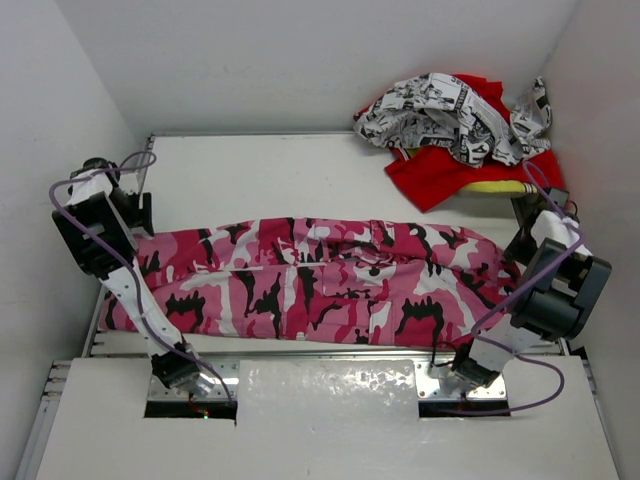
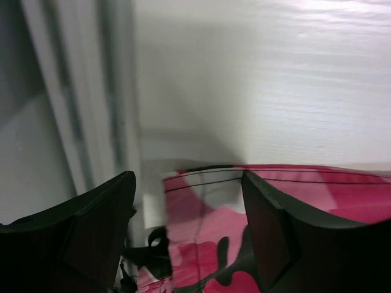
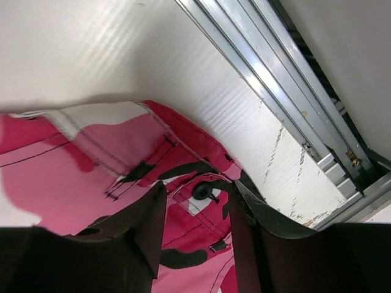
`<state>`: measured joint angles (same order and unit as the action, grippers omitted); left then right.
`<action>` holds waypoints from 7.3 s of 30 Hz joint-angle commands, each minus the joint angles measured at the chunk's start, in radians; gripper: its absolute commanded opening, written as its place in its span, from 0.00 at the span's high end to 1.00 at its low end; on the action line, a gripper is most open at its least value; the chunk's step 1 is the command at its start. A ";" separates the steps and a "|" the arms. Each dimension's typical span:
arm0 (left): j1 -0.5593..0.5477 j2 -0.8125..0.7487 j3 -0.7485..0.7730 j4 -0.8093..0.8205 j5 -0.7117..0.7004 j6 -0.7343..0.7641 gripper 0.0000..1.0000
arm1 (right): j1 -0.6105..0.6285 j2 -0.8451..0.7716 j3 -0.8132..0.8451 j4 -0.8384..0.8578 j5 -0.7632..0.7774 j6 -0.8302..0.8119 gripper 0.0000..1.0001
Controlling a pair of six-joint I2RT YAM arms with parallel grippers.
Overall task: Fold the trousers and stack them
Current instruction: Flatten the trousers out, then fold the trousers
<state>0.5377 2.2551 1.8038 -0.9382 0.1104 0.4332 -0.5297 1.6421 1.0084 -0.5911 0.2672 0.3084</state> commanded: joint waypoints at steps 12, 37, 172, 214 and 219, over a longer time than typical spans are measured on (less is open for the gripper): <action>0.044 -0.115 -0.130 -0.033 0.041 0.006 0.74 | 0.076 0.045 0.211 0.080 -0.158 -0.012 0.20; 0.039 -0.166 0.020 -0.062 0.164 -0.013 1.00 | 0.192 0.252 0.130 0.117 -0.263 0.104 1.00; 0.631 -0.779 -0.844 -0.063 -0.089 0.941 1.00 | -0.015 -0.473 -0.446 0.145 0.310 0.399 1.00; 0.409 -0.698 -0.752 -0.069 0.060 0.582 0.54 | 0.389 -0.541 -0.255 0.240 0.202 0.080 0.40; 0.409 -0.671 -0.761 -0.161 0.075 0.608 0.51 | 0.398 -0.542 -0.266 0.235 0.201 0.072 0.40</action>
<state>0.9485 1.5822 1.0271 -1.0531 0.1734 1.0447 -0.1402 1.1007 0.7448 -0.3889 0.4698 0.3950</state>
